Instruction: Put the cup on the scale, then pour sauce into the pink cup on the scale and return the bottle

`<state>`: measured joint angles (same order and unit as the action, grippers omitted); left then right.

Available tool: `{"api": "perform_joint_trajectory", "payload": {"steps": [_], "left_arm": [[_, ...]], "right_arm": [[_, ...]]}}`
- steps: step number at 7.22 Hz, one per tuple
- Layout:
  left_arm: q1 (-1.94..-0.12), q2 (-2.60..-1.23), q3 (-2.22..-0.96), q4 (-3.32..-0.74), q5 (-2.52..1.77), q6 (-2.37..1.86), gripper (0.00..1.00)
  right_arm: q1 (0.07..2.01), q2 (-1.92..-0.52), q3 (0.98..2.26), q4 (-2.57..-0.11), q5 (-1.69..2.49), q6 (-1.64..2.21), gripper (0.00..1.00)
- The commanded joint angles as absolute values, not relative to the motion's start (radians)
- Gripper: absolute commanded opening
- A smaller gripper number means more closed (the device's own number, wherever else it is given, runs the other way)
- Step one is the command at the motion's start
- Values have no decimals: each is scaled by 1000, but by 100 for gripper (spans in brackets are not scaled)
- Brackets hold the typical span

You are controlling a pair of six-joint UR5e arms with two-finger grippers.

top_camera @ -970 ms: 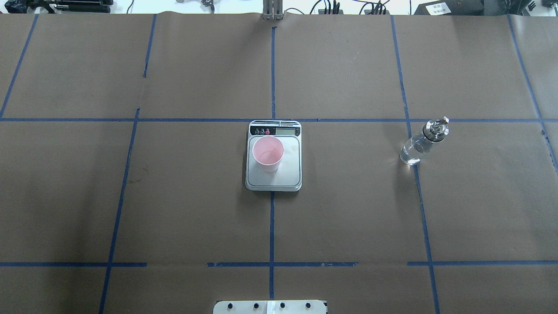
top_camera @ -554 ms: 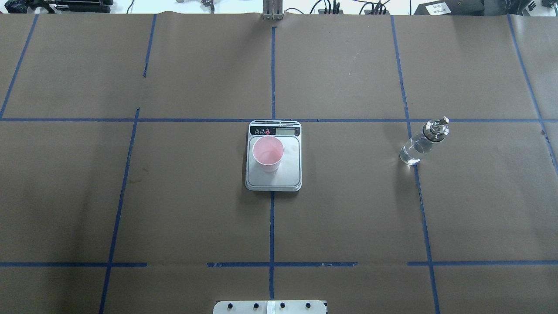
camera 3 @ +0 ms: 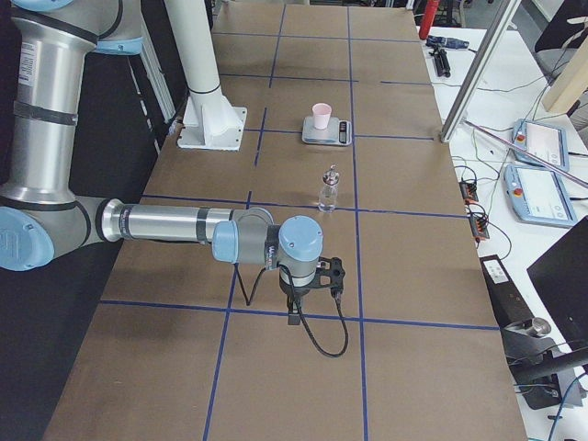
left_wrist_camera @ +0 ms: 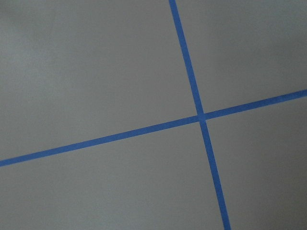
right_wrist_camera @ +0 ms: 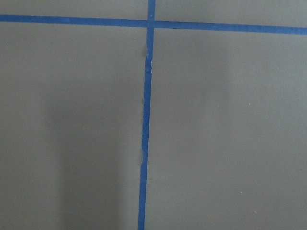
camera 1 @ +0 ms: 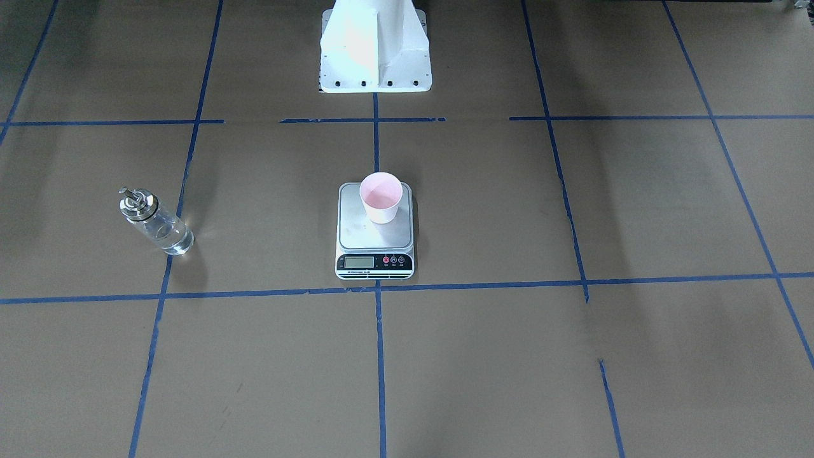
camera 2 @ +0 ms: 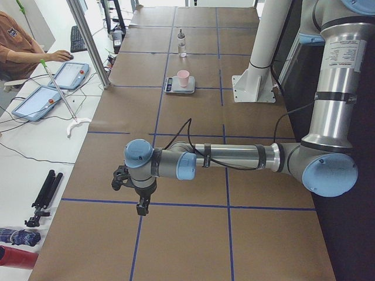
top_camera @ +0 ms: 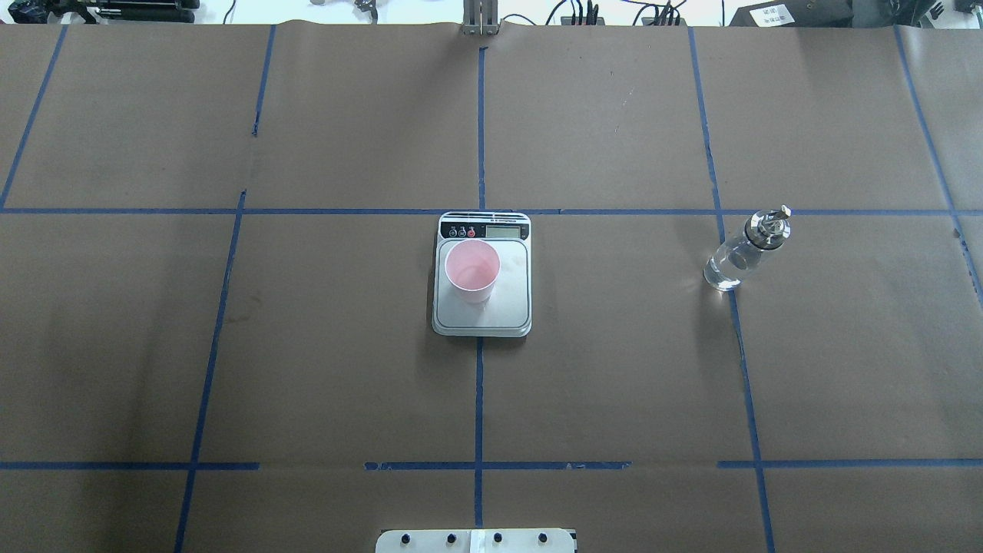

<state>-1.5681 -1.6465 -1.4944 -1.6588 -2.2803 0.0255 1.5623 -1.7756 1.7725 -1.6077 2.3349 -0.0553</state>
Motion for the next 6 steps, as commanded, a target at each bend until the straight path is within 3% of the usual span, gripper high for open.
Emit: {"api": "perform_joint_trajectory", "payload": {"steps": [1, 6], "left_arm": [[-1568, -1646, -1493, -1664, -2281, 2, 100], [-1565, -1649, -1494, -1667, -2281, 5, 100]], "right_arm": [[1563, -1749, 1766, -1608, 2332, -54, 100], [1562, -1704, 1761, -1608, 2330, 24, 100]]}}
